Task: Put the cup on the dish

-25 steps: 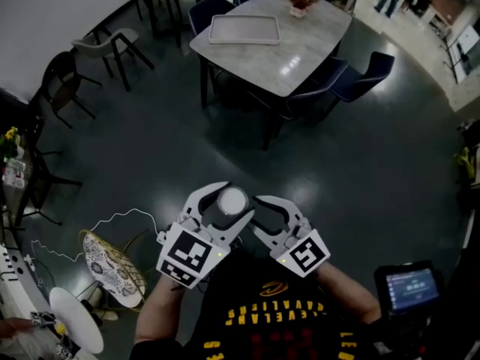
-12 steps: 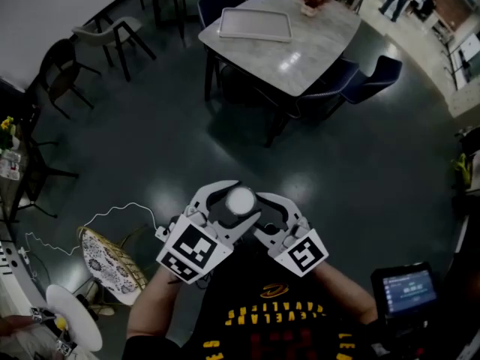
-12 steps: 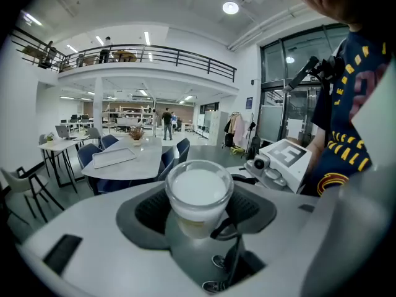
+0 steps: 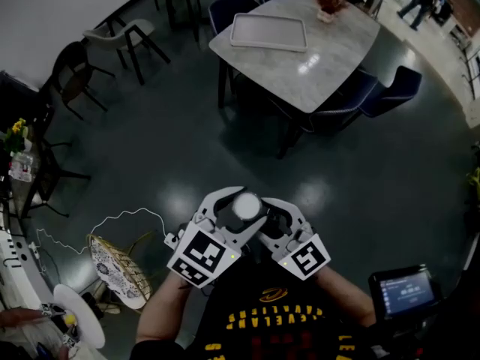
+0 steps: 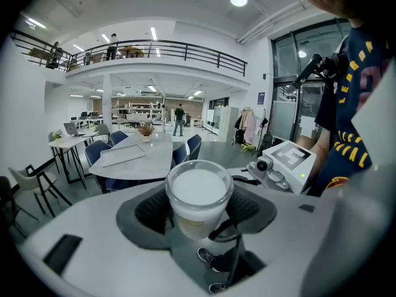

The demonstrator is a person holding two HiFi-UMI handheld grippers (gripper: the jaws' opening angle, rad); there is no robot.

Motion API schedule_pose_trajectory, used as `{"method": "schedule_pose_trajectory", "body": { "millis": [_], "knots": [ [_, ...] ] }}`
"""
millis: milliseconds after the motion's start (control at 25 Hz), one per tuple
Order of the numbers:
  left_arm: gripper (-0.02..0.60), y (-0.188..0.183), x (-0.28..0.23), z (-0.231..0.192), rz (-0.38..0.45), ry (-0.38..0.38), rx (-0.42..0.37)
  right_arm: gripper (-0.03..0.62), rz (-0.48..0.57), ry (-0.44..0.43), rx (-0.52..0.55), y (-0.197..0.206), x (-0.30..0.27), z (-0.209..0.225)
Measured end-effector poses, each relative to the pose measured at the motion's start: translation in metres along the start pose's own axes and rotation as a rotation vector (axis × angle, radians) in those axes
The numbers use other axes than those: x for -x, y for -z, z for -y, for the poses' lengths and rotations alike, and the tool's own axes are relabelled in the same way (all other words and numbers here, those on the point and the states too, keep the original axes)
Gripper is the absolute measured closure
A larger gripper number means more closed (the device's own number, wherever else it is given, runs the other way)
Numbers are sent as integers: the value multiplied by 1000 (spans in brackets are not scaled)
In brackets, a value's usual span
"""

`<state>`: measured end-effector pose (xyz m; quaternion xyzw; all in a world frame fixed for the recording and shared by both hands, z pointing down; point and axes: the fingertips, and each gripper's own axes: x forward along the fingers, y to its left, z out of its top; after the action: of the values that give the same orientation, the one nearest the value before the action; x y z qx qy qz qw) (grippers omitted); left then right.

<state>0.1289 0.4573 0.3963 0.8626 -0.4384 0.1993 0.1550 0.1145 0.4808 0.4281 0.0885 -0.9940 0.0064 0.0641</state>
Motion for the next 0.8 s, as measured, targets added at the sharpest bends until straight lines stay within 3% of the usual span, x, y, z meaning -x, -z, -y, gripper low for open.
{"method": "schedule_pose_trajectory", "body": {
  "millis": [360, 800],
  "knots": [
    [319, -57, -63, -47, 75, -98, 42, 398, 72, -53, -29, -16, -6, 93],
    [319, -95, -97, -77, 120, -177, 11, 398, 123, -102, -17, -29, -14, 149]
  ]
}}
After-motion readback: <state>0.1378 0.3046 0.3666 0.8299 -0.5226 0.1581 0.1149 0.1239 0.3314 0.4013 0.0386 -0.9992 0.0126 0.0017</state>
